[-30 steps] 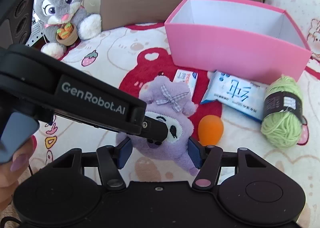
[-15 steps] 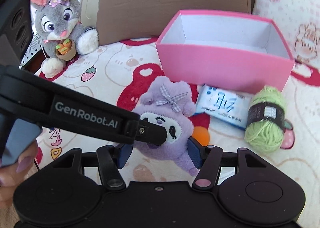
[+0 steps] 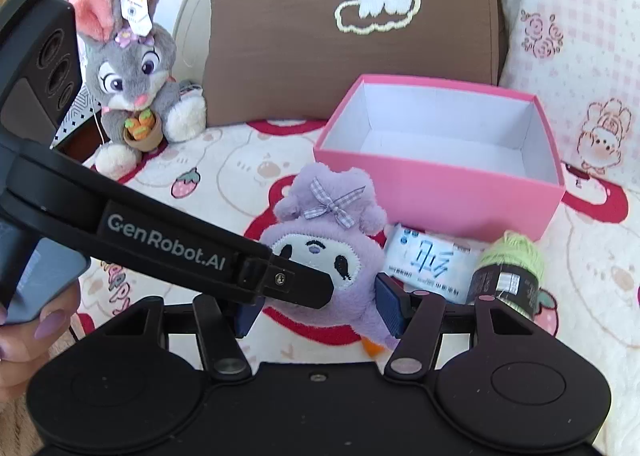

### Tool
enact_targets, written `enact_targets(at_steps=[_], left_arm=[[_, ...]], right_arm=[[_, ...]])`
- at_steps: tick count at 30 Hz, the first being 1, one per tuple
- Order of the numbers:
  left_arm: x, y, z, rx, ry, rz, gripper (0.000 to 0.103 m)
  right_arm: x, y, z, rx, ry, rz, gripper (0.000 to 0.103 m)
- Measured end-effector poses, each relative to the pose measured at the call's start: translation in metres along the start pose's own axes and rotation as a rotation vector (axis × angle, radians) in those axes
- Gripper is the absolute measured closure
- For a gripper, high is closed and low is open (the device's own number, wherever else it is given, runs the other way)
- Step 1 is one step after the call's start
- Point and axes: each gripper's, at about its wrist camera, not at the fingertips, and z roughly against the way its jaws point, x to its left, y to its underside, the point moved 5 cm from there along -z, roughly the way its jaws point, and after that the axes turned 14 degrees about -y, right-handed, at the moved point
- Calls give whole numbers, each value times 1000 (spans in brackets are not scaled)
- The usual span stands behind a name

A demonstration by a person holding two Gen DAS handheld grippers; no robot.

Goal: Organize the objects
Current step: 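Lift the purple plush with the left gripper toward the pink box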

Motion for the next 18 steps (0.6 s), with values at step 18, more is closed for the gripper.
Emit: enact_targets(at_steps=[18], left_arm=[[-38, -69, 22, -67, 0, -66, 62]], right_arm=[[-31, -56, 23, -70, 17, 6, 39]])
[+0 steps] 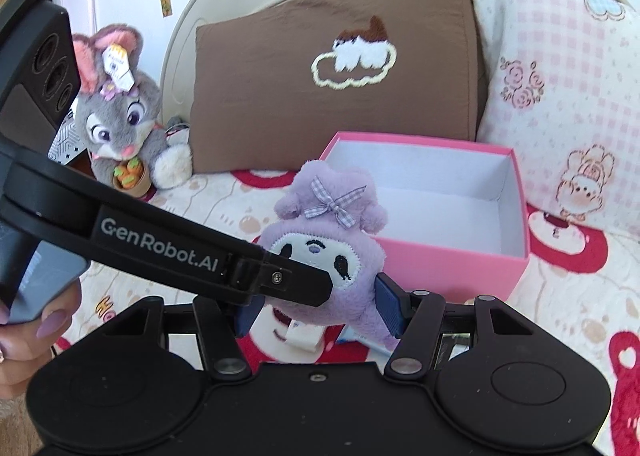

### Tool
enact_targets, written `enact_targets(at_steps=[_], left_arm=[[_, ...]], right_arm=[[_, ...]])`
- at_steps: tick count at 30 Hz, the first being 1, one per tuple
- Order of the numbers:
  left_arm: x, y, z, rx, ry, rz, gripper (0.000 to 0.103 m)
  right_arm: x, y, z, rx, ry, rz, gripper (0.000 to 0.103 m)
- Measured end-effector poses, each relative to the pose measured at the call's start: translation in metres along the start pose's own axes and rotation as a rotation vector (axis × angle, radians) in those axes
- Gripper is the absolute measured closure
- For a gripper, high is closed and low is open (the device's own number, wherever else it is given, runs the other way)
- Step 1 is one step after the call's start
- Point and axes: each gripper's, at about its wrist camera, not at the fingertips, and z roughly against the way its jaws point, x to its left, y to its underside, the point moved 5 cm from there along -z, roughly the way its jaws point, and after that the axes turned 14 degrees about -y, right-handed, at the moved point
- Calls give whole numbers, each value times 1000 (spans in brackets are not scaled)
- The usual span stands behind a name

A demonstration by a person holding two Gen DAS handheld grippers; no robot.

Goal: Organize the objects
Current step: 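Lift the purple plush with the left gripper toward the pink box, then lower the held purple plush into the pink box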

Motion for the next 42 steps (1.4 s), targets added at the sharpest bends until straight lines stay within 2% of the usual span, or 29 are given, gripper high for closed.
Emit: enact_targets(at_steps=[5, 13, 18, 25, 29, 31, 33, 35, 42], left_arm=[[-10, -23, -4, -19, -11, -20, 62], [-18, -55, -23, -31, 3, -12, 62], [-17, -78, -45, -25, -5, 5, 62], [-14, -105, -86, -5, 1, 39, 62], [-9, -110, -114, 1, 12, 66, 62], [-8, -110, -128, 21, 26, 82, 62], [-8, -108, -141, 33, 10, 70, 62], [-7, -105, -156, 53, 7, 69, 62], [-5, -102, -193, 71, 64, 99, 62]], right_arm=[[-20, -14, 1, -42, -17, -6, 39], [-41, -34, -10, -44, -2, -26, 39], [-60, -48, -28, -37, 0, -7, 39], [-100, -65, -50, -21, -7, -66, 39], [-121, -66, -66, -10, 9, -80, 39], [-129, -59, -72, -33, 27, -93, 39], [-138, -50, -79, -48, 25, -132, 39], [-145, -45, -88, -21, 37, -125, 39], [-168, -36, -104, 23, 96, -132, 40]])
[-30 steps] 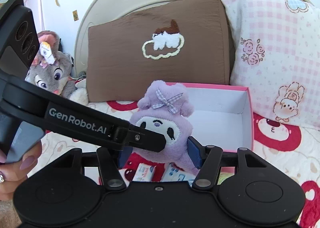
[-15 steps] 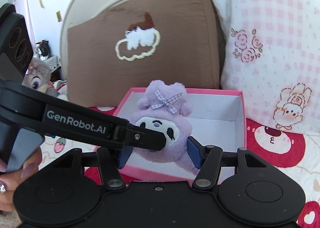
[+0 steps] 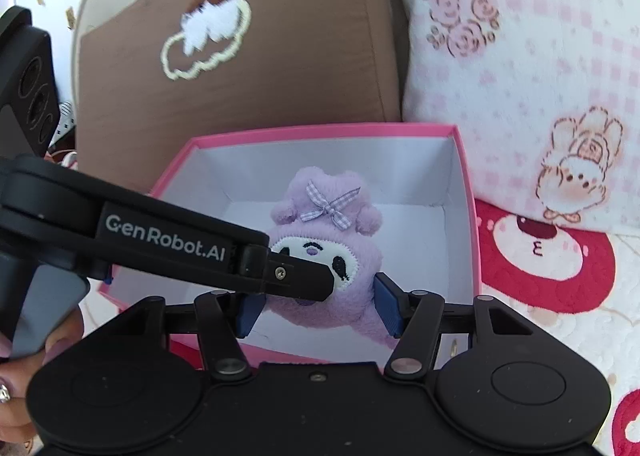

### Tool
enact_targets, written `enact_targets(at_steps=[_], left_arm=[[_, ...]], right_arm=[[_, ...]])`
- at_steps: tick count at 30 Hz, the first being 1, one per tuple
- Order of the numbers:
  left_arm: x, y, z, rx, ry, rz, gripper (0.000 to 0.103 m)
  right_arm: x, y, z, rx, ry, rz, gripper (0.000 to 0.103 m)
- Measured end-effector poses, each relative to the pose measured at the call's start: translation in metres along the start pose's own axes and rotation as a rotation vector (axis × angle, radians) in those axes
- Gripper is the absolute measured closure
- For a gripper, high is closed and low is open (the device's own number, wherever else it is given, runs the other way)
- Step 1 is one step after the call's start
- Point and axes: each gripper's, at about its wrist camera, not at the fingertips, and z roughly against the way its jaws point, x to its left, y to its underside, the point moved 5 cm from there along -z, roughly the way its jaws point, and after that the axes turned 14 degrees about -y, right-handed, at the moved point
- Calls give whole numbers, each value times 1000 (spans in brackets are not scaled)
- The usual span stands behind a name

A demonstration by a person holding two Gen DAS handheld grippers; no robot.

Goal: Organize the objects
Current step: 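Lower the held purple plush into the pink box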

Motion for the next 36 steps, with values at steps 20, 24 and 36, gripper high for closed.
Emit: enact_targets(at_steps=[20, 24, 36], left_arm=[[5, -20, -55, 82, 51, 112, 60], [12, -21, -63, 145, 36, 142, 61], [21, -14, -80, 174, -51, 150, 68]], right_arm=[[-29, -14, -37, 124, 132, 23, 40], [-25, -13, -43, 147, 118, 53, 40], [-34, -3, -50, 176, 59, 7, 65]])
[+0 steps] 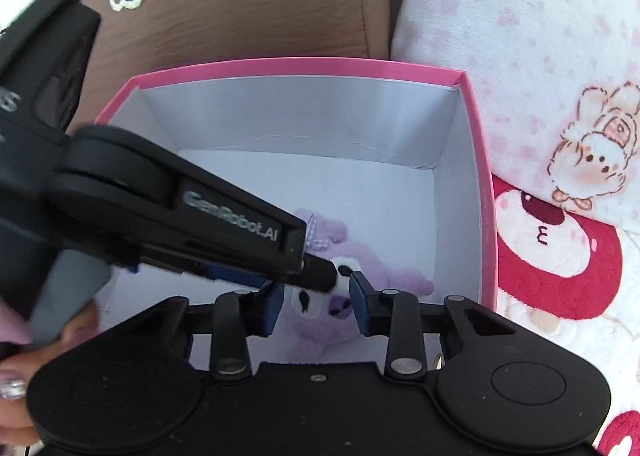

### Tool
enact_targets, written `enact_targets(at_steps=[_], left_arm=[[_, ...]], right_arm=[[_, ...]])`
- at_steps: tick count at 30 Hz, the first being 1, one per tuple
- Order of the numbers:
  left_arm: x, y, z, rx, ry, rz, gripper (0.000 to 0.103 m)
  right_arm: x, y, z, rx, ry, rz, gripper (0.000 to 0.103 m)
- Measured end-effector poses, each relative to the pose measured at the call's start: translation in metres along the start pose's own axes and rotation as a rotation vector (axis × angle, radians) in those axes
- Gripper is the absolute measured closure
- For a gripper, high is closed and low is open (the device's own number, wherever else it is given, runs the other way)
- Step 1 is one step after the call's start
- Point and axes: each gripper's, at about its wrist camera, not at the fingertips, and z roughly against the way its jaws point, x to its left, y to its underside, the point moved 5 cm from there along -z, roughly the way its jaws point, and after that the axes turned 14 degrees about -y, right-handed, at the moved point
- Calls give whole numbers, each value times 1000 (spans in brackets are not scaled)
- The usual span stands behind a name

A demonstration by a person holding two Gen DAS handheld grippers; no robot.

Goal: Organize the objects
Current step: 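Lower the held purple plush into the pink box, then open the left gripper to release the plush inside the box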

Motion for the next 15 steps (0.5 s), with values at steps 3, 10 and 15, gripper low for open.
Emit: enact_targets(at_steps=[3, 10, 15], left_arm=[[0, 0, -1, 2, -19, 1, 67], [-13, -1, -2, -18, -49, -32, 72], [-25, 1, -7, -15, -33, -41, 73]], right_arm=[[9, 2, 6, 11, 0, 50, 65], [12, 9, 38, -20, 51, 104, 64], [2, 10, 49, -34, 62, 93, 64]])
